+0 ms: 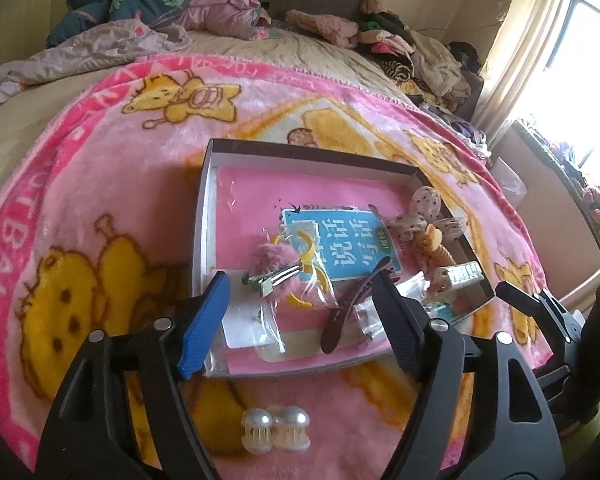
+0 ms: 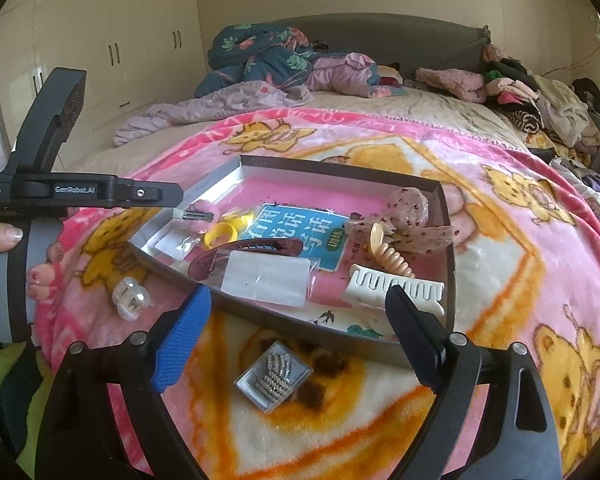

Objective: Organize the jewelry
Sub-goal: 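Move the right tool to the rhinestone clip case while the left tool approaches the pearl earrings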

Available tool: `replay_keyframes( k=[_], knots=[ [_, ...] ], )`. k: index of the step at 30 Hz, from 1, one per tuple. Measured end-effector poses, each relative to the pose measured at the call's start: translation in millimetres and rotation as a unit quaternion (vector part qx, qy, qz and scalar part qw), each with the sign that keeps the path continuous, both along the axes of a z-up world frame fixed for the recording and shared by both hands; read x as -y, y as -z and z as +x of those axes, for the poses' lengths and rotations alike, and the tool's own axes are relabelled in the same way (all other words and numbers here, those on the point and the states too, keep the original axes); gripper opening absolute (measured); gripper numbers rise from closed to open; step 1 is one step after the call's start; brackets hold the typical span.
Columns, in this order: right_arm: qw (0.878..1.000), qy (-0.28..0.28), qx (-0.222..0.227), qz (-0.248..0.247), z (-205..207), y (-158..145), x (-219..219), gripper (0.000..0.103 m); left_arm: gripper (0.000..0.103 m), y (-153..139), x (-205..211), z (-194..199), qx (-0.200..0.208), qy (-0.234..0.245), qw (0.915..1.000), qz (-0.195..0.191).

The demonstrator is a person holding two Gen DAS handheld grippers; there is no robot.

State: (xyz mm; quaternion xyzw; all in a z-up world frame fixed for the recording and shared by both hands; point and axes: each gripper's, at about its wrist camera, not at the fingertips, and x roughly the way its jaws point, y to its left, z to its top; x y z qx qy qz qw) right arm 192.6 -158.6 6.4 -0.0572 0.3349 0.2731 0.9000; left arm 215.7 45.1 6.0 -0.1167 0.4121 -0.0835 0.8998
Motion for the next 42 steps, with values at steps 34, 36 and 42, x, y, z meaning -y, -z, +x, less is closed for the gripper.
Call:
replay_keyframes(
  k=[34,36,42],
  knots=[
    [0.999,-0.040,-0.009,-0.006,-60.1,3.7,-18.6,0.089,0.085,-6.4,-4.4,-92.7,0.020,-0.017,0.9992,0.031],
    [0.999,-0.044,-0.011,-0.007,-63.7,5.0,-20.8,0.089,0.085,-4.7,-4.0,-97.6,0.018,-0.018,0.9990,0.036],
    [0.998,-0.057,-0.019,-0.012,-71.3,10.5,-27.3,0.089,0.085,1.8,-6.5,-109.1,0.012,-0.022,0.9987,0.044]
  ],
)
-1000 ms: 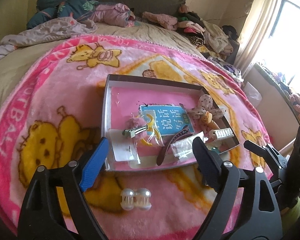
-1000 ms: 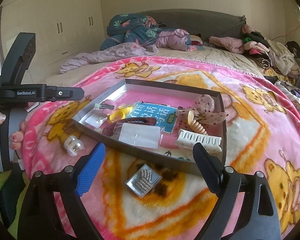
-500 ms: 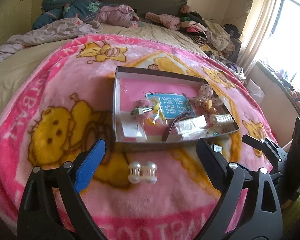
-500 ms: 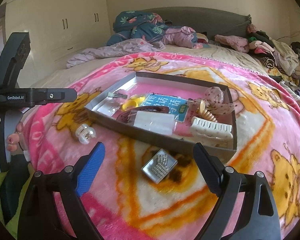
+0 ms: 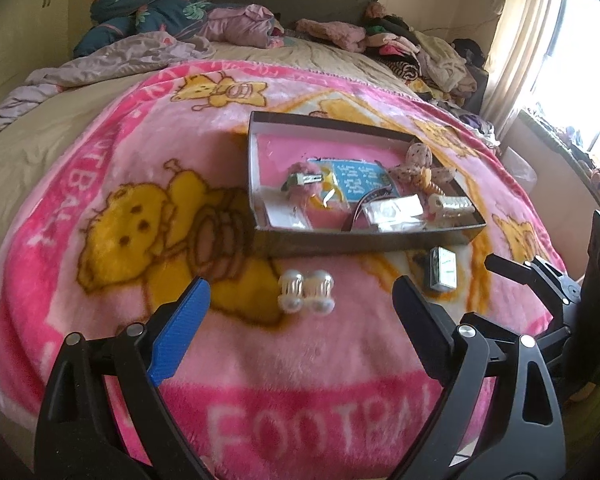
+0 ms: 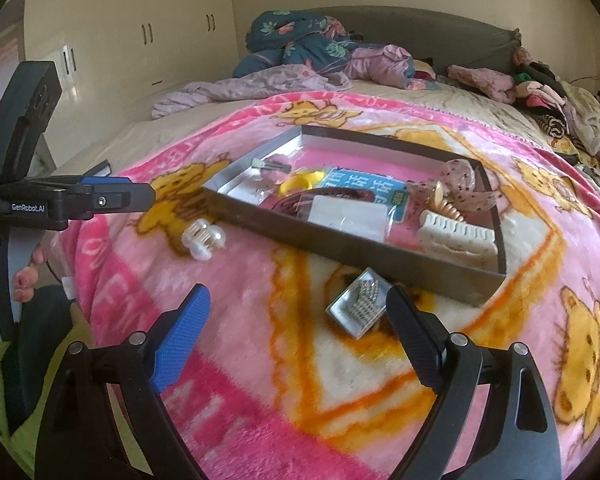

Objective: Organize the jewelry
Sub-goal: 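Move the right tool to the rhinestone clip case while the left tool approaches the pearl earrings, then grasp the rhinestone clip case with the right tool while the left tool grasps the pearl earrings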

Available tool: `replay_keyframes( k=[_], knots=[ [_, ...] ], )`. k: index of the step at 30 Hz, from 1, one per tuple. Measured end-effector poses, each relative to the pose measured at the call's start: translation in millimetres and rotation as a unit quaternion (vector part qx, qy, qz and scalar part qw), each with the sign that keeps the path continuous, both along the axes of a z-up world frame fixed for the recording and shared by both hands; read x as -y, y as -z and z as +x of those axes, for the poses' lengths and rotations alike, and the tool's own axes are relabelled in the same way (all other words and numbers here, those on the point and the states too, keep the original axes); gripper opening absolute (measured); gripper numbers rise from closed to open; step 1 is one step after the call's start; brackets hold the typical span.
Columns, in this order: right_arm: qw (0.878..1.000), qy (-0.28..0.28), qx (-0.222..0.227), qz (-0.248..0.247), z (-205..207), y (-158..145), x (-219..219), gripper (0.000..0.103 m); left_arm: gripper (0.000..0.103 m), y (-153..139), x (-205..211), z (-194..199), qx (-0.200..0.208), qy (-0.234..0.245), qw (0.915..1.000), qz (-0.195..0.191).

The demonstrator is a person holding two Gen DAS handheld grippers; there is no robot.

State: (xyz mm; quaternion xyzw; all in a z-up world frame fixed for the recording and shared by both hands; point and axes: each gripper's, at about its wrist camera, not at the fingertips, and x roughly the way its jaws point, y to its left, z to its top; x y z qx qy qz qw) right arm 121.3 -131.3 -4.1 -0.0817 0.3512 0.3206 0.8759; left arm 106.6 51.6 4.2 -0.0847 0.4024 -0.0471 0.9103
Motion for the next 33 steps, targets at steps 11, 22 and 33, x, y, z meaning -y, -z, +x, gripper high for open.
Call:
replay_keyframes(
  k=[11,22,33],
  knots=[
    [1.000,0.007,-0.008,-0.010,4.1,12.6,3.5,0.089,0.085,24.6,2.5,-2.9,-0.029,-0.003,0.9995,0.010],
    [0.998,0.044,-0.035,-0.018,37.3,42.5,14.7,0.088,0.085,53.8,2.5,15.9,-0.064,-0.014,0.9978,0.009],
    [0.998,0.036,-0.042,-0.017,52.3,54.0,7.9,0.049,0.073,64.1,14.5,36.8,-0.073,-0.009,0.9972,0.008]
  ],
)
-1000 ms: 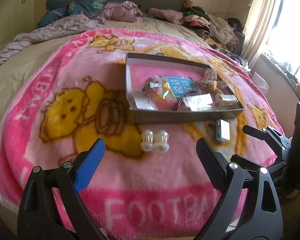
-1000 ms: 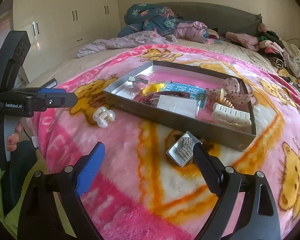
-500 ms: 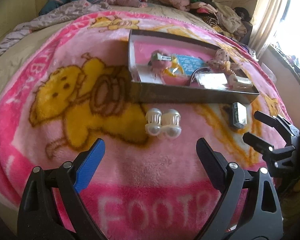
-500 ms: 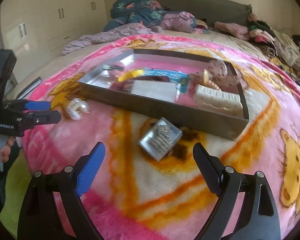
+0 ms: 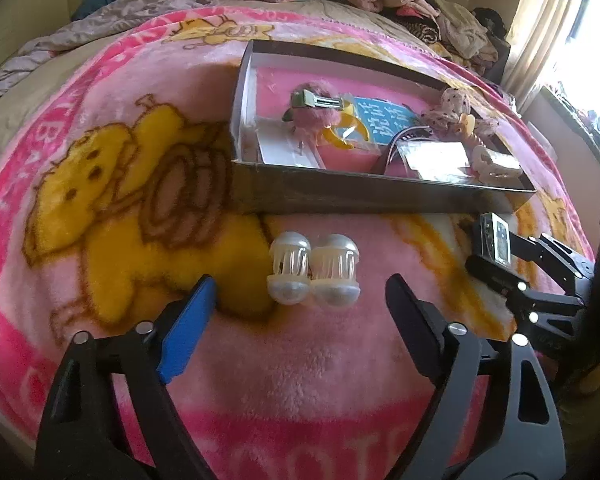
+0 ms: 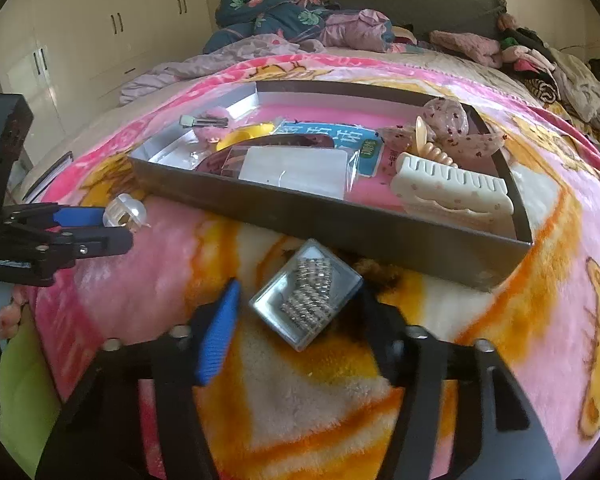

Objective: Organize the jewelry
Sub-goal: 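Grasp the rhinestone clip case with the right tool while the left tool grasps the pearl earrings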

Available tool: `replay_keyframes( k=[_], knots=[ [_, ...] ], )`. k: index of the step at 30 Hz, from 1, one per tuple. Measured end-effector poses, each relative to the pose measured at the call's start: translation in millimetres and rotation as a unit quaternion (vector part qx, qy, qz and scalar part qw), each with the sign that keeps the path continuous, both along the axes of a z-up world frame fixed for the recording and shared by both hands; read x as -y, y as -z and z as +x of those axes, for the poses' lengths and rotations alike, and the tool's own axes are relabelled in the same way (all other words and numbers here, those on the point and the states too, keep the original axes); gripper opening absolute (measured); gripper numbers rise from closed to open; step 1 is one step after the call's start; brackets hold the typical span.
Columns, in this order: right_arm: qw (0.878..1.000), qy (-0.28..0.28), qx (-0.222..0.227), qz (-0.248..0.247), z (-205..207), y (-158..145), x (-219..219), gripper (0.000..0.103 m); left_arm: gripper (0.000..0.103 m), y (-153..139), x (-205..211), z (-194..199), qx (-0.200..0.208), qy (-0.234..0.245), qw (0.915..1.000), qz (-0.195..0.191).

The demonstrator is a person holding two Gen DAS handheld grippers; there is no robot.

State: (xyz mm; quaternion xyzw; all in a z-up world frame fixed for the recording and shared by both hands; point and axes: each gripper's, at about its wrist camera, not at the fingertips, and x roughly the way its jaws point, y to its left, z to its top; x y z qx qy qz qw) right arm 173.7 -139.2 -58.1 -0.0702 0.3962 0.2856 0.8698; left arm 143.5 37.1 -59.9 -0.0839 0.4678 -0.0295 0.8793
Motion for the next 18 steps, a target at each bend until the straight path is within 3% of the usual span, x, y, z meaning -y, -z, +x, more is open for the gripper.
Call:
replay_keyframes(
  k=[3,6,18],
  knots=[
    [1.000,-0.001,0.001,0.004,-1.1,-1.5,1.2,0.049,0.062,1.1,1.0,1.5,0.001,-0.003,1.0000,0.003],
    [1.000,-0.013,0.005,0.007,-6.5,-4.7,-1.2,0.049,0.035,2.0,1.2,2.1,0.001,-0.004,1.0000,0.006],
    [0.998,-0.055,0.004,0.030,-34.5,-21.4,-14.9,0.049,0.035,-15.5,-0.3,-17.1,0.019,0.004,0.9996,-0.019]
  ],
)
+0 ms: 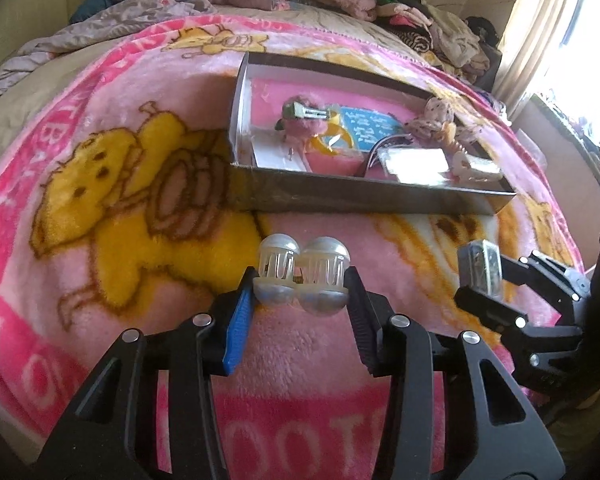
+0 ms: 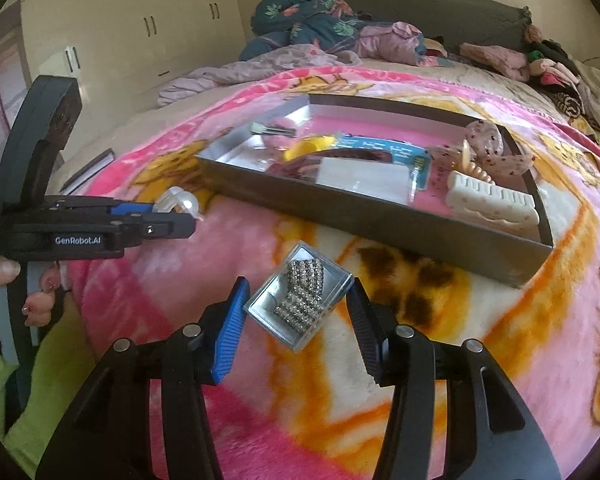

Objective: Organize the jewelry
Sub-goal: 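Grasp the rhinestone clip case with the right tool while the left tool grasps the pearl earrings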

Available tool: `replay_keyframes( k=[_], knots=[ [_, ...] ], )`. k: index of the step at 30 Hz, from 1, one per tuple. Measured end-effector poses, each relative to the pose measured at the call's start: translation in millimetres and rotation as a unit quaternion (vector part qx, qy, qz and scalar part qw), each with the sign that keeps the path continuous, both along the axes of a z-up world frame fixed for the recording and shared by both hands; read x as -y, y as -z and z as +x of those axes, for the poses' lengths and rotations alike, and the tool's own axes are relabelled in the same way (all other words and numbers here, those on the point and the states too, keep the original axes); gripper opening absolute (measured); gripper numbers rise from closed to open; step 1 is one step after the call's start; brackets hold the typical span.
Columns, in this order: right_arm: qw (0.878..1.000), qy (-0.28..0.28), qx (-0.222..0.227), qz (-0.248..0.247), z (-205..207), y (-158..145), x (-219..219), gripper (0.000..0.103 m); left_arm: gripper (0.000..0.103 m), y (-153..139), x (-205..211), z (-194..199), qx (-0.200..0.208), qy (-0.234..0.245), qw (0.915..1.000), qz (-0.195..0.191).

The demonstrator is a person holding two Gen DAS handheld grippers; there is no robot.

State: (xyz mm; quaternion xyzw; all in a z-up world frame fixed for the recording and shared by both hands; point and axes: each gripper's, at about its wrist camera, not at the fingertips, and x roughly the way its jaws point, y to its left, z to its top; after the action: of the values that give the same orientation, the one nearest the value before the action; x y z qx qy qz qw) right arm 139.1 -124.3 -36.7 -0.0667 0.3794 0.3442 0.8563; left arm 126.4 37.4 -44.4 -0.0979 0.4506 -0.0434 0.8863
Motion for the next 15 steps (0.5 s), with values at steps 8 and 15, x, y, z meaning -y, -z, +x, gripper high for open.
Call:
replay_keyframes(
  k=[8,15],
  knots=[
    [1.000,0.009,0.017,0.012,-3.8,-18.4,9.7,0.049,0.035,-26.4,8.6,1.5,0.026,0.010,0.9996,-0.010],
    [0.999,0.035,0.037,0.018,6.6,-34.9,28.5,0.049,0.035,-43.9,20.1,17.8,0.043,0.023,0.9987,-0.013]
  ],
)
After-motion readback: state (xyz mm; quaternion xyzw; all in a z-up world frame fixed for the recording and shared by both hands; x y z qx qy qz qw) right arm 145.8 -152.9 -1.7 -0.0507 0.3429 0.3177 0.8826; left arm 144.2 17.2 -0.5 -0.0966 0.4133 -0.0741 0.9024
